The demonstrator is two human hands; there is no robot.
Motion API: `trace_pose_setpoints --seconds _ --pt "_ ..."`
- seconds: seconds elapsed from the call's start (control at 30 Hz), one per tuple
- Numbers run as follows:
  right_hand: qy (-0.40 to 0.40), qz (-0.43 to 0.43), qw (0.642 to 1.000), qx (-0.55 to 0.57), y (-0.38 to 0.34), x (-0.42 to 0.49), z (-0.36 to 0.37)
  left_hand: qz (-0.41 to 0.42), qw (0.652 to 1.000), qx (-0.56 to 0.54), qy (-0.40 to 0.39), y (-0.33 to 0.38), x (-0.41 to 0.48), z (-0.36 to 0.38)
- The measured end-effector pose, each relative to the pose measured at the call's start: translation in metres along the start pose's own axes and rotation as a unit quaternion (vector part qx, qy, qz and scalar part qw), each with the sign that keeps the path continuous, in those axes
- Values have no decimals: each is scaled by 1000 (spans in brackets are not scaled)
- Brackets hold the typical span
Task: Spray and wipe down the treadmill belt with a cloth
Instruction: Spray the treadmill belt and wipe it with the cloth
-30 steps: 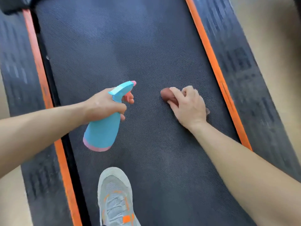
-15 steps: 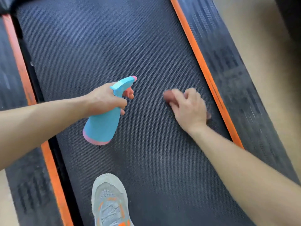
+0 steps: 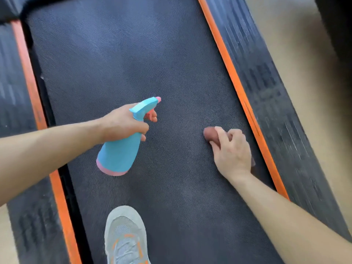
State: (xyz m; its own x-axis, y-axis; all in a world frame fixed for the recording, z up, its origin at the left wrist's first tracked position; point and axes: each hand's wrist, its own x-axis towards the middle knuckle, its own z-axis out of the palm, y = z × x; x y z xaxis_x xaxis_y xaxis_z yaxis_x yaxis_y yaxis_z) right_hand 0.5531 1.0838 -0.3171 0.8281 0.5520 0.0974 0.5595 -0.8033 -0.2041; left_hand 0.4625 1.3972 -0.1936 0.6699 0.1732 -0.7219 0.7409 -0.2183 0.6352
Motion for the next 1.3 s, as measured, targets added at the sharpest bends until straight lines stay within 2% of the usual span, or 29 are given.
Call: trace_pose_setpoints --seconds 0.13,0.2,0.27,0.4,0.47,0.57,0.63,0.7,0.8,0.93,1.0,1.07,1.2,1.3 --pt "26 115 993 -3 -25 94 10 4 1000 16 -1 -5 -3 -2" --pt "29 131 991 -4 -32 91 8 -2 1000 14 -3 -6 -6 -6" --pt "31 93 995 4 -38 48 3 -5 1000 12 2 -5 -7 -9" --pt "-42 -14 998 34 -56 -55 -3 -21 1000 -2 7 -3 -9 -12" --pt "-41 -48 997 35 -58 -49 1 -16 1000 -5 5 -2 -9 -13" --pt "-19 -63 997 42 -76 29 14 -15 1000 -22 5 -7 -13 -14" --pt "-21 -28 998 47 -97 90 21 -18 999 -30 9 -14 -17 -17" --pt "-30 21 998 53 -119 115 25 -24 999 -38 18 -23 -21 -23" --pt "-7 56 994 89 -144 63 24 -32 996 -70 40 -33 -26 -36" --pt "-68 -87 990 83 -160 -35 24 -34 989 -133 59 -34 -25 -54" --pt "-65 -125 987 74 -161 -12 32 -23 987 -147 62 -34 -22 -61" --pt "-52 -118 989 74 -174 39 40 -13 986 -156 64 -37 -18 -70" --pt "-70 -45 994 76 -217 151 46 1 975 -207 84 -39 -8 -93" --pt "-85 16 991 104 -239 189 40 15 962 -250 107 -41 3 -111"
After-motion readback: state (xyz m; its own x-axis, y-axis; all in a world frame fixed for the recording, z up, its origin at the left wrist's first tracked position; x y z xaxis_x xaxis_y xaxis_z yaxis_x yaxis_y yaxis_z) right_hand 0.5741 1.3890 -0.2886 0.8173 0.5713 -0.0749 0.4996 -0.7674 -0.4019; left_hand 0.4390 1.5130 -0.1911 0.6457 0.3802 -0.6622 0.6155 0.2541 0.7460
